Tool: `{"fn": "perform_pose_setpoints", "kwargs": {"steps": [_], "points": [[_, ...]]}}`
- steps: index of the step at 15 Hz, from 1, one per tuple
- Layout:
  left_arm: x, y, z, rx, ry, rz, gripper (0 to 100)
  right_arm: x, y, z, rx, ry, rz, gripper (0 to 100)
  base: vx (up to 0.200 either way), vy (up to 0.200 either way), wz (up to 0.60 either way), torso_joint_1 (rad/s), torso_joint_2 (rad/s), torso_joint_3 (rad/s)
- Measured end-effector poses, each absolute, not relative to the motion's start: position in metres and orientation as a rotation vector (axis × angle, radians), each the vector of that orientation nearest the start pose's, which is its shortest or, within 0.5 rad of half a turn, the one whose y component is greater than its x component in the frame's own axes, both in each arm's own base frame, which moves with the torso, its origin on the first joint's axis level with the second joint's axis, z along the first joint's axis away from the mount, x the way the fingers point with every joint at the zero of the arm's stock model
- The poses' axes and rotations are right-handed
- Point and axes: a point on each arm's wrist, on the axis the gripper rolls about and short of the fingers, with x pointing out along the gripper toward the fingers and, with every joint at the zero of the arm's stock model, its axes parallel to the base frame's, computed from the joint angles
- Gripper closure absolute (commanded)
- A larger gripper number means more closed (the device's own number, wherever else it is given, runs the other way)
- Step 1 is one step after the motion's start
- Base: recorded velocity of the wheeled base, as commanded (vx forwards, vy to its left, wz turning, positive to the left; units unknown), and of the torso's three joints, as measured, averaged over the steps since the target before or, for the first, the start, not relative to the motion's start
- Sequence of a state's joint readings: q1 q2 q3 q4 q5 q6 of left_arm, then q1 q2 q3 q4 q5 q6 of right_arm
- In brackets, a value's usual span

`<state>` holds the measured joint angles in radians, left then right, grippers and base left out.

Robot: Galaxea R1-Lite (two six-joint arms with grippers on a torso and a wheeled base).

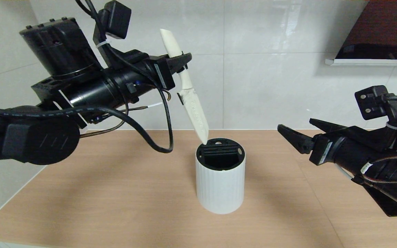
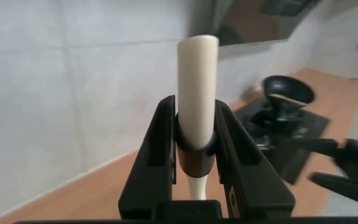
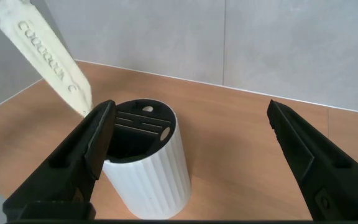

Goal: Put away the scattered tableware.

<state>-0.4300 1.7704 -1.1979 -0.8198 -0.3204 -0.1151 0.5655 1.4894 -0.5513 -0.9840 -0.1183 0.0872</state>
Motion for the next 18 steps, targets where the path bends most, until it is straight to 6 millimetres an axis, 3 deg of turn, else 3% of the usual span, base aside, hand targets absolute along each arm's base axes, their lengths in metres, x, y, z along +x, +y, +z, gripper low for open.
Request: {"fn": "perform_pose_setpoints", "kwargs": {"steps": [3, 8, 18], "points": [[0.320, -0.165, 0.270, -0.003, -0.210, -0.702, 100, 0.206, 0.127, 0.207, 0.101, -0.024, 0.449, 0, 0.000, 0.000, 0.00, 0.000, 0.00, 0.000], [0.324, -0.197, 0.248, 0.007, -0.210, -0.736, 100, 0.205, 0.127, 0.205, 0.099, -0.017, 0.450, 0, 0.000, 0.000, 0.00, 0.000, 0.00, 0.000], [0.317, -0.206, 0.233, 0.030, -0.169, -0.741, 100, 0.204, 0.127, 0.203, 0.096, -0.009, 0.453, 0, 0.000, 0.000, 0.00, 0.000, 0.00, 0.000]]}}
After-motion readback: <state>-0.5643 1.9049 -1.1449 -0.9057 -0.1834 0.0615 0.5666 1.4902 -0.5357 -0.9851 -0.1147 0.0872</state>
